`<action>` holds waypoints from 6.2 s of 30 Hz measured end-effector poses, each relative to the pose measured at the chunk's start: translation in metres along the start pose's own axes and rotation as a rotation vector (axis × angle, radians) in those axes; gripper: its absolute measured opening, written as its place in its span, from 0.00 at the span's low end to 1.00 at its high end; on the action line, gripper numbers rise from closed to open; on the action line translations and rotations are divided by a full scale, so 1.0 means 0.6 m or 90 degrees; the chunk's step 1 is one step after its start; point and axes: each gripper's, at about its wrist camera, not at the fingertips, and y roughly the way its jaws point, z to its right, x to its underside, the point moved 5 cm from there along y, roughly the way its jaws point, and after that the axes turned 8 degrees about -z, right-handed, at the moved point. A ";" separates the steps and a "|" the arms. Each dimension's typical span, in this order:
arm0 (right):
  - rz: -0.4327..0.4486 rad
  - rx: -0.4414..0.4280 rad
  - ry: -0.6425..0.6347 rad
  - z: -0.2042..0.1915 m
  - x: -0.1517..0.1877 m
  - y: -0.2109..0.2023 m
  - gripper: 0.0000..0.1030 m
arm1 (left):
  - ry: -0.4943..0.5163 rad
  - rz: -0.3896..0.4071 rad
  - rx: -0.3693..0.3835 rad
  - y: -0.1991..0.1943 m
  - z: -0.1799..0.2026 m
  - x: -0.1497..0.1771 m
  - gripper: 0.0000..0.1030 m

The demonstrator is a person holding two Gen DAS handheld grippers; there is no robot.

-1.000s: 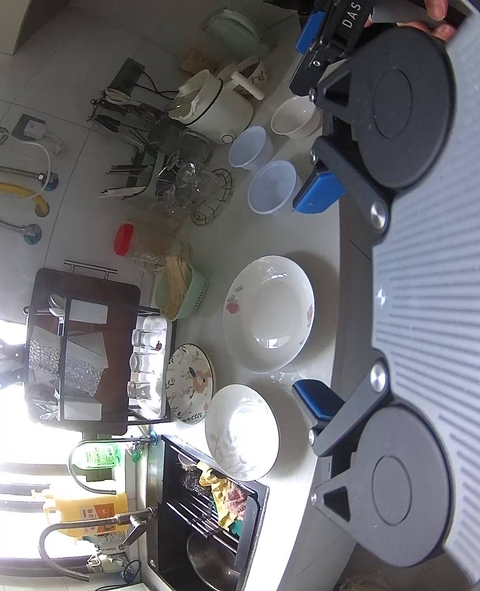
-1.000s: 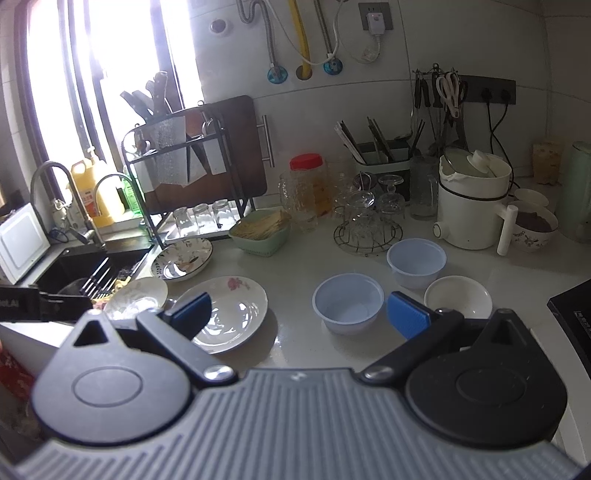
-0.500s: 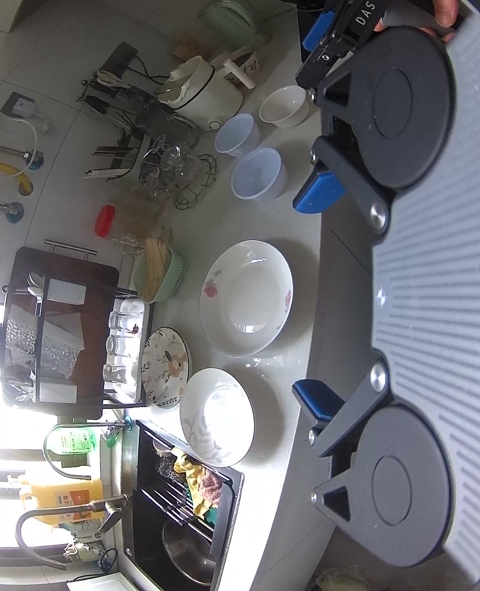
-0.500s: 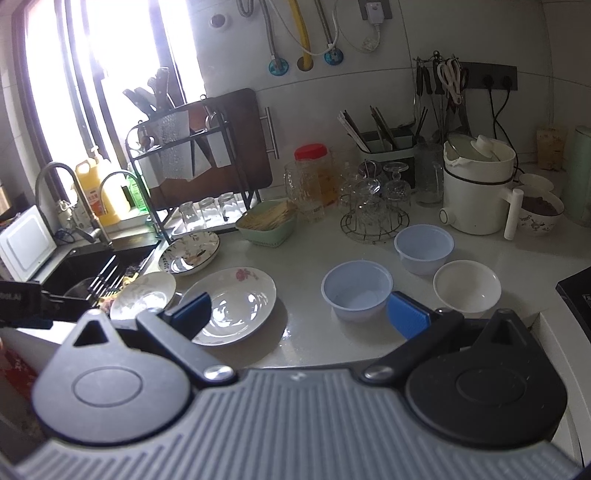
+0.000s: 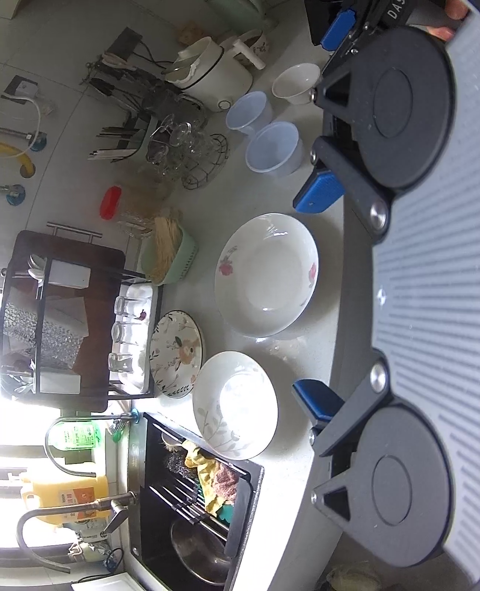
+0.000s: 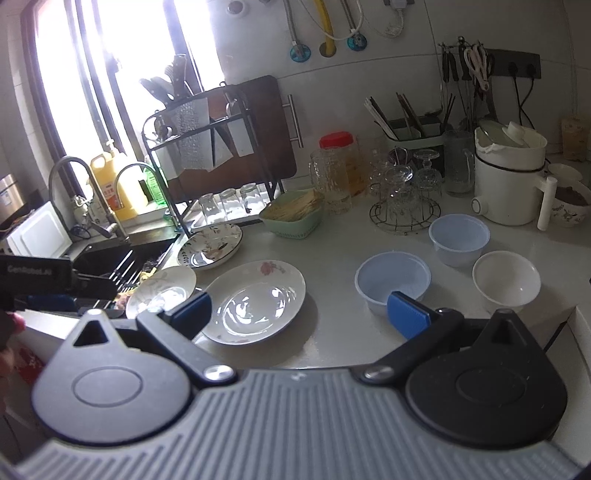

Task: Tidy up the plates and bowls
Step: 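Move both tools toward the rim of the white leaf-pattern bowl, then close the left and right grippers on the leaf-pattern bowl's rim, then carry the bowl with both grippers and lower it onto the rose plate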

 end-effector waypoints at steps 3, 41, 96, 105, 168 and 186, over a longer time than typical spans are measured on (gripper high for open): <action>-0.011 0.003 0.022 -0.008 0.000 0.019 1.00 | 0.003 0.001 0.002 0.006 -0.024 -0.012 0.95; -0.090 -0.017 0.034 -0.228 -0.029 0.233 0.88 | 0.117 -0.067 0.029 0.175 -0.274 -0.138 0.95; -0.266 0.077 0.329 -0.347 0.024 0.555 0.21 | 0.277 -0.229 0.262 0.513 -0.454 -0.285 0.43; -0.263 0.062 0.350 -0.342 0.042 0.558 0.14 | 0.248 -0.221 0.284 0.518 -0.460 -0.289 0.42; -0.190 -0.005 0.287 -0.042 -0.002 0.438 0.14 | 0.155 -0.265 0.235 0.520 -0.118 -0.267 0.42; -0.220 0.007 0.249 -0.041 0.009 0.449 0.14 | 0.175 -0.253 0.188 0.528 -0.101 -0.246 0.42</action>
